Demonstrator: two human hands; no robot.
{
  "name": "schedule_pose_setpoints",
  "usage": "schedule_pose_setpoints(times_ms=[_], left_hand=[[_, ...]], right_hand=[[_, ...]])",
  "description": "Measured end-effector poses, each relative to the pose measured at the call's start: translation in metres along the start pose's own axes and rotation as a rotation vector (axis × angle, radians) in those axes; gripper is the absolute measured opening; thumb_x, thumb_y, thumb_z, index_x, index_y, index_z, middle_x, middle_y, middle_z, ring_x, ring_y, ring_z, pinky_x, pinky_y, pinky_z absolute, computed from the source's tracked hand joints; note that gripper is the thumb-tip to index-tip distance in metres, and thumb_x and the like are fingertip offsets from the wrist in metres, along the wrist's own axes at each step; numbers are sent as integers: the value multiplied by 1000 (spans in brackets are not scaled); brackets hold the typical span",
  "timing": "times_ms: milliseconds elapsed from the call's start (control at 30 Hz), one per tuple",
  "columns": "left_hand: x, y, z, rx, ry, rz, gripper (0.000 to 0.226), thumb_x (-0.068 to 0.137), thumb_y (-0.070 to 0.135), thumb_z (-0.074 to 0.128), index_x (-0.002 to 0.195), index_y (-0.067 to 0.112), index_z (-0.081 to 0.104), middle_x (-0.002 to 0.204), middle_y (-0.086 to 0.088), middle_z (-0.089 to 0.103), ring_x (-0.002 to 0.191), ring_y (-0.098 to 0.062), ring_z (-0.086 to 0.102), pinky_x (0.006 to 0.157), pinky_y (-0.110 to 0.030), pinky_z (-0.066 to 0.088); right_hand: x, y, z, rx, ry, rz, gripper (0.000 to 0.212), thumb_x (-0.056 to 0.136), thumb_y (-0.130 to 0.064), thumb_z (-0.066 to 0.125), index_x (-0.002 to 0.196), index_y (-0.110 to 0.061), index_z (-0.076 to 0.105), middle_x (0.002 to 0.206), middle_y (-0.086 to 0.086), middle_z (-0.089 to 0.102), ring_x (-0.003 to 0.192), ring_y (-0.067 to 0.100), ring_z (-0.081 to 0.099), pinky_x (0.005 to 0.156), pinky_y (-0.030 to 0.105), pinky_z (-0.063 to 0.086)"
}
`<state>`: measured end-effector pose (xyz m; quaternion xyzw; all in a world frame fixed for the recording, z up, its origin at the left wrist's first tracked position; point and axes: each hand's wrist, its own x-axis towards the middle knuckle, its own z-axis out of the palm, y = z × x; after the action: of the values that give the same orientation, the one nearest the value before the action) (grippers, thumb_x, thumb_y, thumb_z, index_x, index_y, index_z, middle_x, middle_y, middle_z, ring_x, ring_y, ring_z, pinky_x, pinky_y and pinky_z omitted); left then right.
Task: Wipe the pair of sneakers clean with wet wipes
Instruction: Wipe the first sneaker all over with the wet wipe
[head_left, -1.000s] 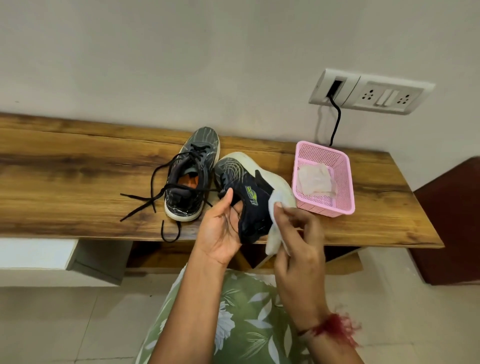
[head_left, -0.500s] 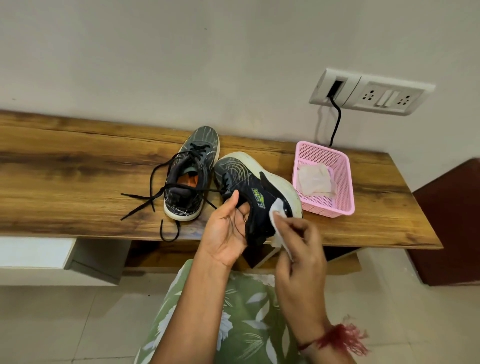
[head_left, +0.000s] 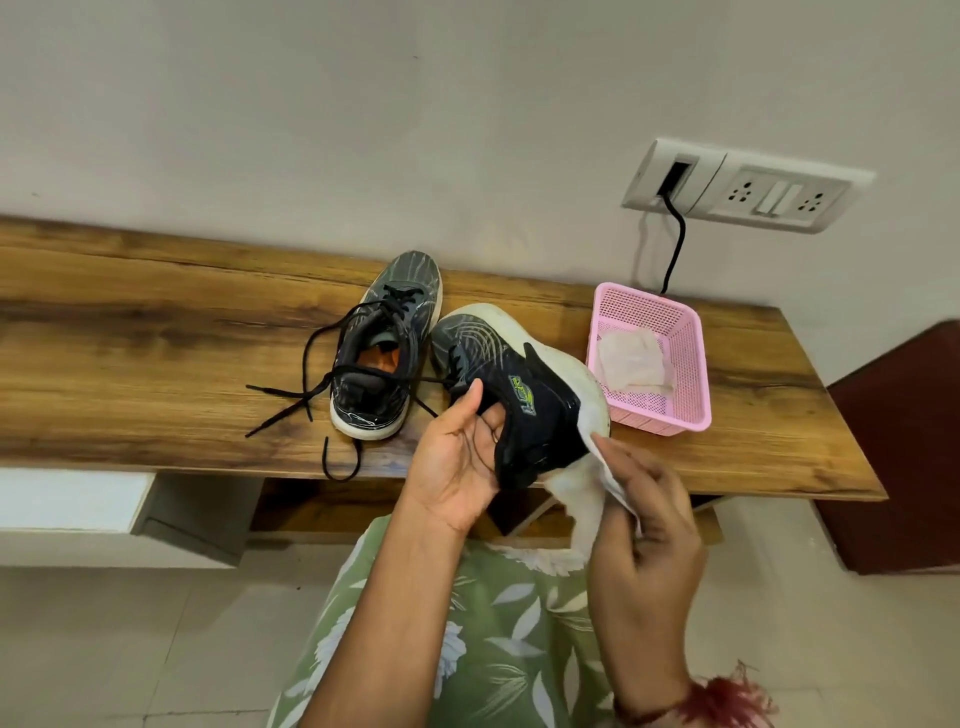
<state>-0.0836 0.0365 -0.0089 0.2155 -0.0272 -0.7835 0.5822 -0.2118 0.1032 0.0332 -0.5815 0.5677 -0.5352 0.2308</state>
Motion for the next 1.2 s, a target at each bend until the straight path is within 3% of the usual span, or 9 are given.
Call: schedule_pose_setpoints(times_ms=[167, 367, 467, 600, 733, 900, 1000, 1067, 1200], left_hand=[[2, -5, 5, 16, 20, -2, 46, 83, 32, 49, 114, 4, 68, 107, -15, 70, 101, -28, 66, 96, -45, 47], [-1, 0, 7, -28, 0, 26, 48, 84, 30, 49, 124, 4, 58, 117, -16, 65, 112, -29, 62, 95, -44, 48], [-1, -3, 8, 17, 31, -10, 56, 83, 31, 50, 131, 3, 52, 122, -17, 61, 122, -31, 53, 98, -45, 45], [-1, -6, 9, 58, 51, -25, 57, 82, 32, 50, 131, 1, 53, 110, -16, 68, 105, -28, 64, 93, -40, 51], [-1, -5, 4, 61, 55, -39, 57, 83, 31, 51, 133, 2, 52, 119, -19, 63, 113, -31, 59, 101, -44, 45], [-3, -9, 7, 78, 51, -66, 37, 91, 31, 45, 108, 7, 67, 99, -17, 71, 89, -26, 69, 83, -38, 55], [-5, -10, 9, 68, 89, -79, 43, 87, 34, 48, 109, 2, 67, 105, -21, 68, 97, -28, 66, 93, -38, 50], [-4, -10, 11, 53, 118, -59, 46, 91, 34, 46, 122, 2, 58, 108, -20, 67, 102, -31, 64, 99, -43, 45], [-5, -9, 12, 53, 154, -21, 34, 98, 34, 41, 117, 10, 57, 84, -13, 74, 74, -23, 72, 73, -41, 52]], right_hand=[[-15, 5, 27, -151, -74, -100, 47, 79, 1, 39, 120, -10, 61, 108, -1, 54, 106, 0, 51, 92, 18, 46], [-22, 2, 18, -12, -70, -114, 43, 79, 1, 42, 114, -8, 65, 104, -4, 62, 98, -3, 58, 79, 10, 47], [-6, 6, 11, -23, 14, -46, 48, 74, 10, 45, 108, -20, 63, 102, -9, 64, 96, -6, 59, 81, 8, 46], [-19, -1, 21, -26, -90, -27, 48, 72, 9, 48, 107, -13, 70, 100, -7, 67, 97, -3, 60, 79, 6, 45], [-9, -10, 8, 145, -122, 156, 40, 79, 6, 50, 96, -23, 71, 91, -13, 69, 90, -1, 62, 71, 7, 46], [27, -9, -3, -372, -104, -252, 45, 75, 8, 55, 111, -17, 67, 105, -9, 65, 104, 7, 52, 88, 19, 42], [12, 2, 8, -650, -258, -326, 48, 72, 8, 61, 115, -14, 65, 116, -1, 66, 112, 21, 56, 96, 34, 42], [-7, 4, 11, -641, -327, -329, 47, 73, -2, 50, 116, -12, 65, 118, 0, 65, 113, 21, 57, 98, 26, 39], [-28, 4, 7, -378, -414, -223, 53, 75, -9, 37, 119, -19, 64, 121, -8, 62, 114, 10, 55, 99, 19, 38]])
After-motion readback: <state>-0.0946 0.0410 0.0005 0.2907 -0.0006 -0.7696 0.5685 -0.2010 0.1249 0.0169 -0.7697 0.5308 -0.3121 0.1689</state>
